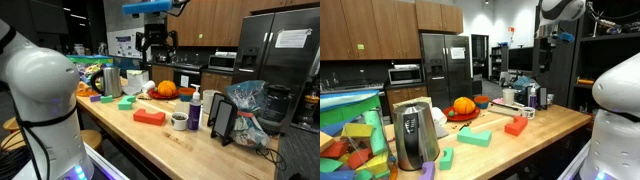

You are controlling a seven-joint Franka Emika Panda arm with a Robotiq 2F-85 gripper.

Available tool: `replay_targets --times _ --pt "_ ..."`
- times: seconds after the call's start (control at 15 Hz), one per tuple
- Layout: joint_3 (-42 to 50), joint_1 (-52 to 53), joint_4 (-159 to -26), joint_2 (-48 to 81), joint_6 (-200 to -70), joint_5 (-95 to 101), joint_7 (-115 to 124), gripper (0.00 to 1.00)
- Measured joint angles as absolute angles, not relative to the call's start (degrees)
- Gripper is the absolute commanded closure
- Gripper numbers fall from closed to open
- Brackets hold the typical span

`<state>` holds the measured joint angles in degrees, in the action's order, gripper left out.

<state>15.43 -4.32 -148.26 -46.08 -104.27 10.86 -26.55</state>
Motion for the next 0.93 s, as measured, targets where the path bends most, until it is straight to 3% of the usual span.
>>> replay_targets --times 0.93 --pt "15.3 -2.5 -149.8 -46.1 -106.8 13.3 -33.1 0.00"
